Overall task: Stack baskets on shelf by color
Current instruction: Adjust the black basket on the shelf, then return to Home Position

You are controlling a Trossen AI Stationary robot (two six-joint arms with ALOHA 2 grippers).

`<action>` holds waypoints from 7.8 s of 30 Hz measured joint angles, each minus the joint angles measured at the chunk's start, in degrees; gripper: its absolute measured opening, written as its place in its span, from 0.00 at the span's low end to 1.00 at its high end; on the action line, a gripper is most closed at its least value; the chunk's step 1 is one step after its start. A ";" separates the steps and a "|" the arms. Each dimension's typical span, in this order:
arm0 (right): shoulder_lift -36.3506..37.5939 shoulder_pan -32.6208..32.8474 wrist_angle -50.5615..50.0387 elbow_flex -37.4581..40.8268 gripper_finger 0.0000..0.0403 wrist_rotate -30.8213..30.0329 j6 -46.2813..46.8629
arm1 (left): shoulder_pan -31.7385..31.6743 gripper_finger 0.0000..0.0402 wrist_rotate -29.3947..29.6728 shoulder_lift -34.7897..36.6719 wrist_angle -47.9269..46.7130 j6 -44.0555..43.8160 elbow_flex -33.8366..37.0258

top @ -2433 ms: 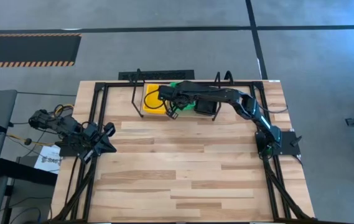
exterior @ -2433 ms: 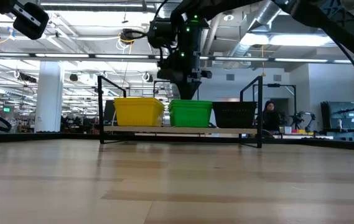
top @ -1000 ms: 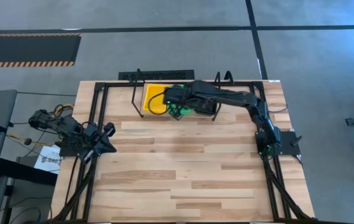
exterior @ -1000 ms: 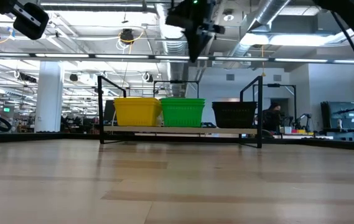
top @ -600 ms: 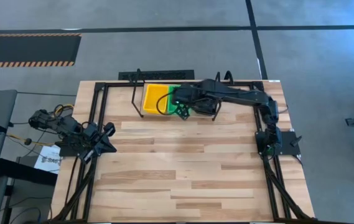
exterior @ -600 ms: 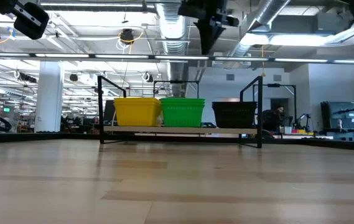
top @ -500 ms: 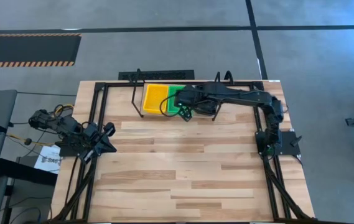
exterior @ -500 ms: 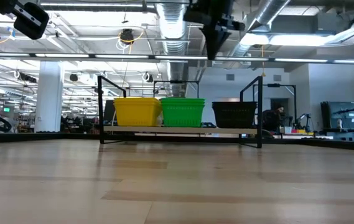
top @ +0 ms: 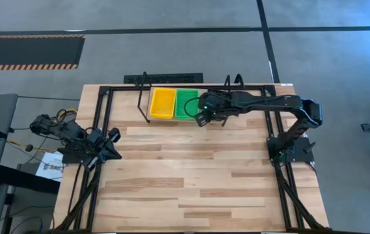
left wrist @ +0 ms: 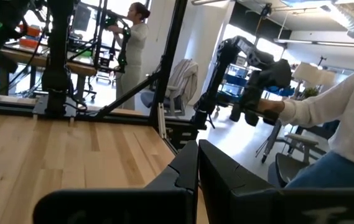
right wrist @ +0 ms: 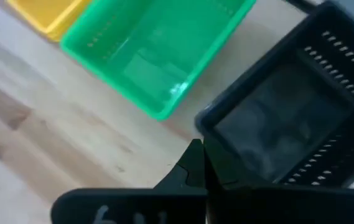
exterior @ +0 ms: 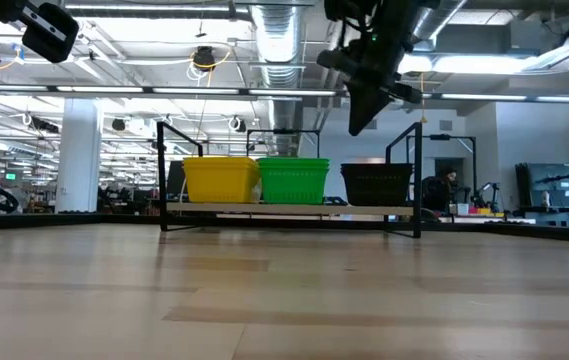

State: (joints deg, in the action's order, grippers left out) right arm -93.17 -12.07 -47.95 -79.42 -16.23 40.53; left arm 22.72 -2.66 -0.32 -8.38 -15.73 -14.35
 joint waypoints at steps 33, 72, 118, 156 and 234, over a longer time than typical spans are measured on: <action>-7.93 -1.75 2.96 -0.92 0.00 -6.05 -1.98 | 0.00 0.00 0.46 0.00 0.11 -1.03 -0.02; 49.35 38.83 3.32 -0.95 0.10 -11.90 -15.76 | -1.74 0.00 3.06 0.00 13.27 1.23 5.86; 92.93 46.29 32.99 57.21 0.10 -0.64 -34.52 | -15.39 0.00 -2.87 0.02 18.15 -3.68 12.52; 92.84 42.26 58.44 78.90 0.10 -1.75 -48.88 | -15.39 0.00 -2.95 -0.02 17.75 -2.89 12.50; 92.84 16.08 43.98 76.54 0.10 17.44 -54.06 | -15.39 0.00 6.56 -0.04 6.71 22.16 12.48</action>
State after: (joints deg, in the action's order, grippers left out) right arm -0.32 4.01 -3.97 -2.87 1.21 -13.52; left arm 7.33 3.90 -0.36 -1.67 6.43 -1.87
